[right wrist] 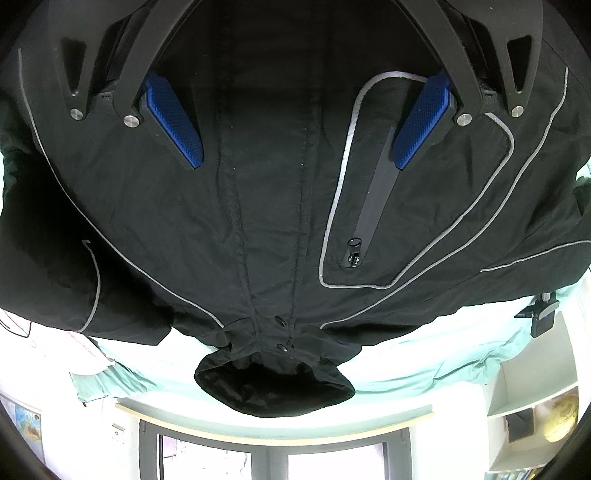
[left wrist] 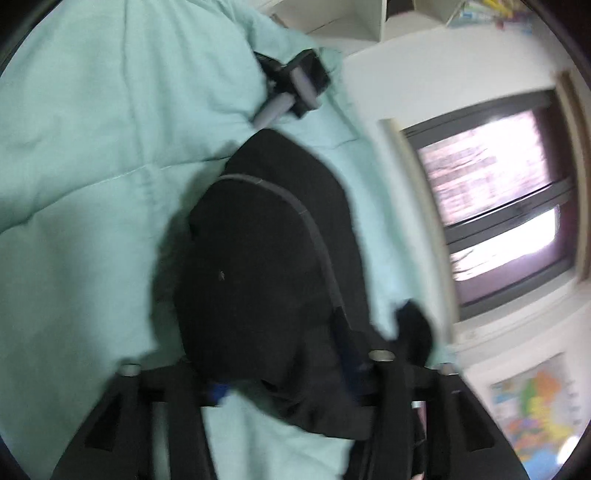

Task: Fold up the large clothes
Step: 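Grasp the black jacket's sleeve cuff with the left gripper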

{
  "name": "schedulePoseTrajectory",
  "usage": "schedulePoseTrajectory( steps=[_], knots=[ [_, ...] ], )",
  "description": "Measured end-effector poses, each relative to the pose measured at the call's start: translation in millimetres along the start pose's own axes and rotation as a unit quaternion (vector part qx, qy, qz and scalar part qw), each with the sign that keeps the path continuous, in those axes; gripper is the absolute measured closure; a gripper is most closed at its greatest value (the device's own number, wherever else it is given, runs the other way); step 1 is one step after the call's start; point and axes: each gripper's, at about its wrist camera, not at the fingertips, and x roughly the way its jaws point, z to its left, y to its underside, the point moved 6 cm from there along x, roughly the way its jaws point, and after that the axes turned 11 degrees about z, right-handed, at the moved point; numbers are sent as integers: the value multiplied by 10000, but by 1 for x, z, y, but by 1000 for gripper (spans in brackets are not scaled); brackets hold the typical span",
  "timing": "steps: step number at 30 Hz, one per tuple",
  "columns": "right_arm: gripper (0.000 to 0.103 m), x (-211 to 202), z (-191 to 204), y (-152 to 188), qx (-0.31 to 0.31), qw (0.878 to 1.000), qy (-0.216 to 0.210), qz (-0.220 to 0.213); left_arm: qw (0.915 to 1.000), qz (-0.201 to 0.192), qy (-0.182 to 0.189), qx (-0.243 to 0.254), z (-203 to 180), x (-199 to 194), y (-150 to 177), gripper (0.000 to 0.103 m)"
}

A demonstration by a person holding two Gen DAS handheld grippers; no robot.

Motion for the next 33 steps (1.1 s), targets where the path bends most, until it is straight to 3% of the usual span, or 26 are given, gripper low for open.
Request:
schedulePoseTrajectory(
  steps=[1, 3, 5, 8, 9, 11, 12, 13, 14, 15, 17, 18, 19, 20, 21, 23, 25, 28, 30, 31, 32, 33],
  knots=[
    [0, 0, 0, 0, 1, 10000, 2, 1, 9992, 31, 392, -51, -3, 1, -2, 29],
    [0, 0, 0, 0, -1, 10000, 1, 2, 9938, 55, 1033, -412, 1, 5, -17, 26],
    [0, 0, 0, 0, -1, 10000, -1, 1, 9857, 55, 1448, -859, 17, 14, -25, 26],
    [0, 0, 0, 0, -6, 10000, 6, 3, 9762, -130, 1699, -1345, 35, 20, -38, 30],
    [0, 0, 0, 0, -7, 10000, 7, 3, 9767, -216, 1632, -1374, 34, 18, -40, 40],
    [0, 0, -1, 0, -1, 10000, 3, 3, 9885, -510, 973, -1039, 19, 6, -43, 57],
    [0, 0, -1, 0, 0, 10000, 1, 5, 9930, -653, 619, -766, 11, 0, -43, 70],
    [0, 1, 0, 0, 1, 10000, -2, 9, 9956, -920, 24, -150, -14, -11, -41, 73],
    [0, 1, 0, 0, 2, 10000, -6, 8, 9922, -1124, -382, 366, -37, -18, -37, 73],
    [0, 1, 0, 0, 4, 10000, -8, 10, 9845, -1306, -771, 885, -57, -25, -32, 73],
    [0, 1, 0, 0, 5, 10000, -8, 11, 9536, -1580, -1574, 2020, -100, -34, -12, 73],
    [0, 1, 0, 0, 6, 10000, -10, 13, 9426, -1585, -1836, 2295, -111, -32, -6, 69],
    [0, 1, 0, 0, 8, 10000, -15, 14, 9366, -1439, -2121, 2390, -112, -25, -5, 59],
    [0, 1, -1, -1, 10, 10000, -22, 14, 9378, -1290, -2301, 2259, -103, -19, -10, 53],
    [0, 1, -1, -1, 12, 10000, -26, 16, 9416, -1084, -2545, 1918, -83, -12, -18, 47],
    [0, 1, -1, -1, 17, 10000, -41, 21, 9475, -644, -2925, 1117, -28, -5, -28, 47],
    [0, 1, -1, 0, 23, 10000, -53, 26, 9697, -256, -2403, 363, 17, -11, -22, 47],
    [0, 1, -1, 0, 21, 10000, -51, 32, 9938, -479, -998, -138, 27, -38, -20, 46],
    [0, 1, -1, -1, 23, 10000, -56, 33, 9958, -745, -360, -401, 28, -53, -23, 44],
    [0, 1, -1, -1, 22, 10000, -55, 33, 9941, -912, -21, -584, 30, -62, -28, 39],
    [0, 1, -1, -1, 22, 10000, -54, 31, 9910, -1065, 201, -788, 33, -68, -33, 36],
    [0, 1, -1, -1, 22, 10000, -53, 32, 9896, -1098, 118, -918, 37, -67, -38, 34]
  ],
)
